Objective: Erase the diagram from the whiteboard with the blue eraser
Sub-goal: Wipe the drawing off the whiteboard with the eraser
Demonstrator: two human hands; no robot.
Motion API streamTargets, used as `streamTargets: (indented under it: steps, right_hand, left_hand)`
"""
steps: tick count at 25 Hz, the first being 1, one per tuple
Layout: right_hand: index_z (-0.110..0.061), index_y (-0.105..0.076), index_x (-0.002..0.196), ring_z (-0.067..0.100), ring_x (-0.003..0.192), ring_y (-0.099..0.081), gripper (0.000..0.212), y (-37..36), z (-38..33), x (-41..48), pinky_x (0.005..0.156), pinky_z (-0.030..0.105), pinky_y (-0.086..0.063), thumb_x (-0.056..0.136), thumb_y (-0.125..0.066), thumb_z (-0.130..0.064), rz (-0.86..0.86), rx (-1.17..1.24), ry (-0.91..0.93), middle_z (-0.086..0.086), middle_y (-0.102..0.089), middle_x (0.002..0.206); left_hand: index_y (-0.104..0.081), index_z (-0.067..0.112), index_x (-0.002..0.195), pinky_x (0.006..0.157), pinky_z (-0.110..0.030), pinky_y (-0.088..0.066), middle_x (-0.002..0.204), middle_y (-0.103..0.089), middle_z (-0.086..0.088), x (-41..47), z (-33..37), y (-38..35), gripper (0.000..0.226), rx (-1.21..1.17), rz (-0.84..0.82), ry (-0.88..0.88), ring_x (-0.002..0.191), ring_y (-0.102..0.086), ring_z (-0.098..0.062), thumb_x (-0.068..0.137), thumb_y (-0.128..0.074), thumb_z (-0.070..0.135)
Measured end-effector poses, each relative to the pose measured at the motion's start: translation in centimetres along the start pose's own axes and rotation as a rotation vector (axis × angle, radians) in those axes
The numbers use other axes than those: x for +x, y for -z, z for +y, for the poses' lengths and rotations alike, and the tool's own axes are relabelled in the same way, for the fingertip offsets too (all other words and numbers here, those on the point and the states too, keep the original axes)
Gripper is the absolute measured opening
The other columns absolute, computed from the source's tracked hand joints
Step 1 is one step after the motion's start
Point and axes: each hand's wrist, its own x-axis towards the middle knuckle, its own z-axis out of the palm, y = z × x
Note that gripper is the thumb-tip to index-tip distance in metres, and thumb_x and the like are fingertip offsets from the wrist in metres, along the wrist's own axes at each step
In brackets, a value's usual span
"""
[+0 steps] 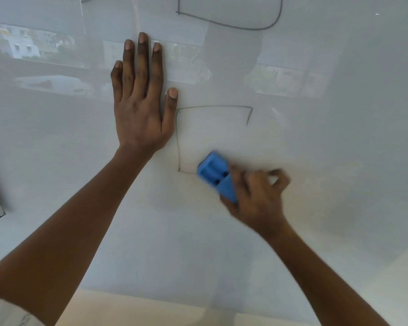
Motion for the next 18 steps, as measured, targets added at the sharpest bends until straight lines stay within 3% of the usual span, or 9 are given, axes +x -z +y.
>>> streamTargets:
  steps: [2, 4, 9, 12, 15, 18]
  right_hand:
    - [-0.005, -0.061, 0.127, 0.025, 0.076, -0.047, 0.054, 0.1, 2.0, 2.2, 0.088, 0.048, -0.036, 0.091, -0.067, -0.046, 0.069, -0.06, -0.191, 0.006, -0.041, 0.091]
    - [-0.003, -0.062, 0.127, 0.026, 0.077, -0.046, 0.054, 0.0, 1.2, 1.7, 0.088, 0.048, -0.036, 0.092, -0.067, -0.044, 0.056, -0.019, -0.222, 0.008, -0.042, 0.089]
    - [-0.007, -0.059, 0.133, 0.024, 0.074, -0.063, 0.05, 0.2, -5.4, -7.0, 0.082, 0.047, -0.039, 0.091, -0.065, -0.034, -0.235, 0.138, 0.345, 0.008, -0.048, 0.098]
    - [-0.012, -0.064, 0.132, 0.021, 0.08, -0.063, 0.046, 0.2, -5.3, -7.5, 0.084, 0.046, -0.04, 0.091, -0.067, -0.032, -0.261, 0.136, 0.471, 0.002, -0.062, 0.098]
    - [-0.009, -0.062, 0.128, 0.024, 0.076, -0.062, 0.045, 0.9, -2.3, -1.7, 0.081, 0.043, -0.036, 0.091, -0.064, -0.035, -0.12, 0.092, 0.369, 0.004, -0.052, 0.098]
    - [-0.006, -0.058, 0.126, 0.028, 0.084, -0.05, 0.049, 1.1, 5.5, 7.1, 0.088, 0.042, -0.03, 0.095, -0.059, -0.044, 0.114, -0.122, -0.014, 0.011, -0.047, 0.099]
  left_hand:
    - [-0.032, 0.0, 0.169, 0.136, -0.05, -0.014, 0.174, -0.032, -0.028, 0.0, 0.0, -0.1, 0.066, 0.005, 0.004, 0.01, 0.163, -0.027, -0.047, 0.117, -0.027, 0.041]
    - [-0.032, 0.0, 0.169, 0.136, -0.048, -0.011, 0.174, -0.032, -0.027, 0.0, 0.0, -0.3, 0.066, 0.009, 0.011, 0.014, 0.163, -0.027, -0.047, 0.117, -0.028, 0.041]
    - [-0.031, 0.002, 0.17, 0.137, -0.046, -0.01, 0.175, -0.031, -0.025, -0.1, -0.3, -0.5, 0.066, 0.016, 0.003, -0.002, 0.164, -0.026, -0.045, 0.117, -0.028, 0.041]
    - [-0.031, 0.002, 0.17, 0.137, -0.047, -0.011, 0.176, -0.031, -0.025, -0.2, -0.2, -0.4, 0.065, 0.006, 0.003, 0.0, 0.164, -0.026, -0.045, 0.117, -0.03, 0.04]
    - [-0.029, 0.002, 0.171, 0.136, -0.052, -0.015, 0.176, -0.03, -0.025, 0.0, -0.2, -0.3, 0.065, -0.003, -0.012, 0.002, 0.164, -0.025, -0.044, 0.117, -0.03, 0.04]
    - [-0.028, 0.002, 0.171, 0.136, -0.054, -0.016, 0.176, -0.029, -0.025, -0.1, -0.1, -0.2, 0.065, -0.01, -0.027, 0.009, 0.164, -0.024, -0.045, 0.117, -0.03, 0.039]
